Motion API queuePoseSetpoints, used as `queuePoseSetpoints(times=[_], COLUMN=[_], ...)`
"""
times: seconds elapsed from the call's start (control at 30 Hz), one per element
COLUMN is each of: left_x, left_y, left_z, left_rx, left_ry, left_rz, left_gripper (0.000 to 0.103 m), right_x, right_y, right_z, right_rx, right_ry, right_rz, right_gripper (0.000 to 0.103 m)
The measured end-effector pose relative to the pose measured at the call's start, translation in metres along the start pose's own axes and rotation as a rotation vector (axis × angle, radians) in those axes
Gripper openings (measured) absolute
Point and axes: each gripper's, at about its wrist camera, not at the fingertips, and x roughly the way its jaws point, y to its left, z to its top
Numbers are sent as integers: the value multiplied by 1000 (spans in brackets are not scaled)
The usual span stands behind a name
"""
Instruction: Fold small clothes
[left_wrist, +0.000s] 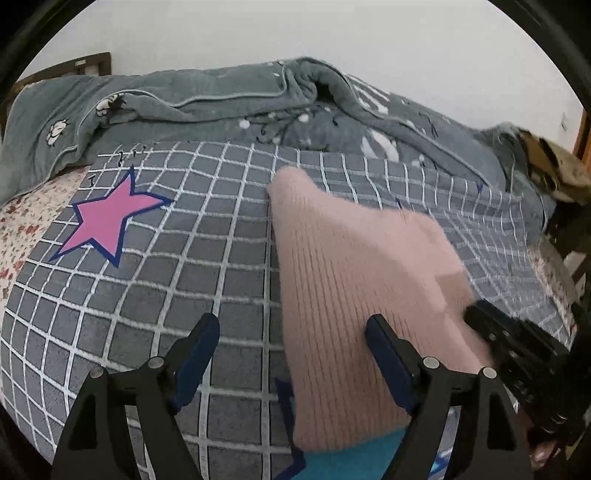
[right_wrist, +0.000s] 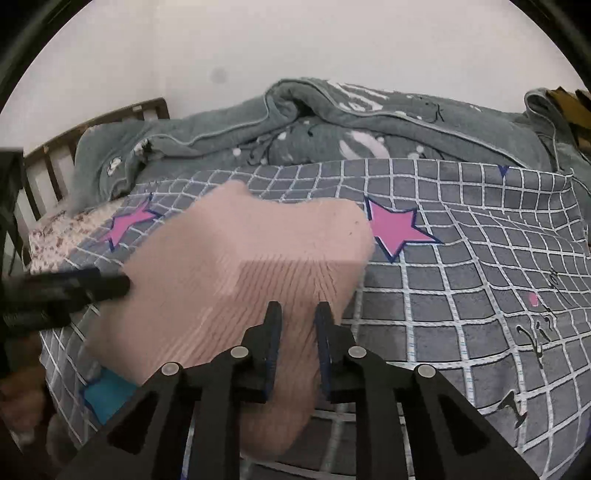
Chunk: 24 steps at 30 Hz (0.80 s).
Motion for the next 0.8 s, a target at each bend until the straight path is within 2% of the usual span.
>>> queuePoseSetpoints(times=[0.03, 0.13, 0.17, 0.33, 0.47, 0.57, 0.7, 0.8], left_x=[0, 8, 12, 33, 46, 58, 79, 83], left_y=[-1, -3, -4, -12, -13, -13, -12, -11], left_z=[3, 16, 21, 41, 51, 55, 52, 50], left_rx=[-2, -3, -1, 40, 49, 66, 98, 109], left_ry=[-10, -22, -22, -31, -32, -18, 32, 37], left_rz=[3, -5, -10, 5, 25, 62, 114, 115], left_gripper=[80, 80, 80, 80, 80, 80, 83, 85], right_x=[-4, -11, -11, 7, 37, 60, 72, 74], right_y=[-3, -10, -11, -9, -11, -13, -18, -15], right_z=[4, 19, 26, 43, 48, 45, 41, 44], right_rx=[14, 40, 45, 41, 27, 22, 33, 4], right_ry=[-9, -55, -67, -68, -10, 41, 71, 84], right_rz=[1, 21, 36, 58, 54, -11, -25, -33], right_gripper=[19, 33, 33, 33, 33, 33, 33, 33])
